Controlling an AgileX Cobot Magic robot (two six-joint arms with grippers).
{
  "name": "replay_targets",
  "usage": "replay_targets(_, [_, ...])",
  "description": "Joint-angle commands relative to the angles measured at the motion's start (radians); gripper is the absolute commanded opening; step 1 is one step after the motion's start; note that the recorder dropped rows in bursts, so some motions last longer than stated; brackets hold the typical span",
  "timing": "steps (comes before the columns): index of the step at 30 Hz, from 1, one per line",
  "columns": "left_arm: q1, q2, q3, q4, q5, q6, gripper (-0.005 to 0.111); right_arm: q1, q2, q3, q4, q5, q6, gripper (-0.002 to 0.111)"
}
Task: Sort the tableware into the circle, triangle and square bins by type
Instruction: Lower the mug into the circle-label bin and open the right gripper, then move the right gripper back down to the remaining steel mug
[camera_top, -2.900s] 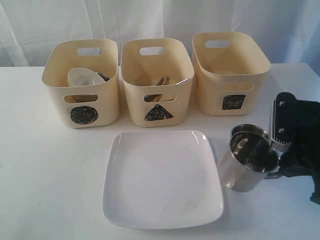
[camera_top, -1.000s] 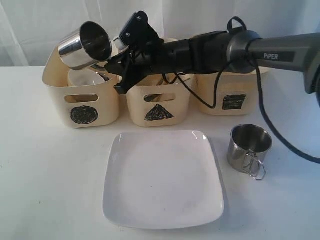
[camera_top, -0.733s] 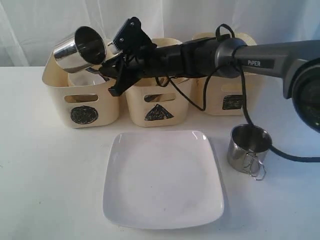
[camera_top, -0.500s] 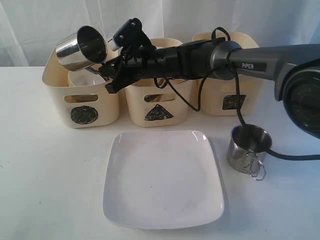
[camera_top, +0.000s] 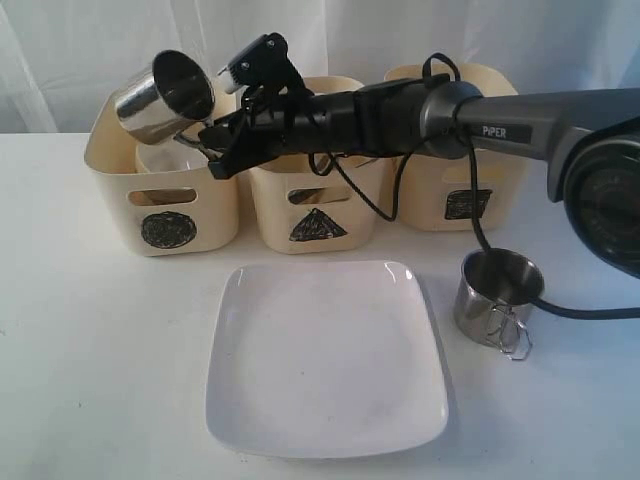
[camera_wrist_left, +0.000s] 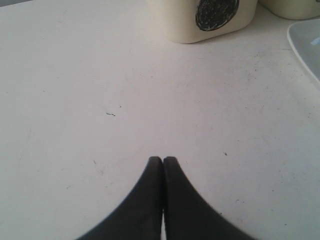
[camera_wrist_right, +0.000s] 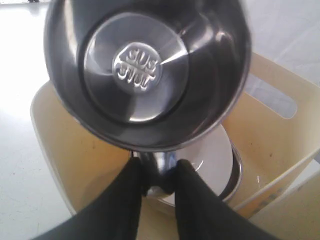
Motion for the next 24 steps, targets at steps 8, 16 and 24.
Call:
replay_targets(8, [0.003, -0.005, 0.004, -0.005, 0.005, -0.002, 0.000, 0.003, -0.006, -0.010, 0.014, 0.001, 0.017, 0.023])
replay_targets(16, [0.003, -0.005, 0.004, -0.005, 0.005, -0.002, 0.000, 0.003, -0.049, -0.010, 0.014, 0.027, 0.017, 0.023])
replay_targets(24, [0.003, -0.005, 0.004, -0.002, 0.005, -0.002, 0.000, 0.000, -0.135, -0.010, -0.049, 0.039, 0.041, 0.008])
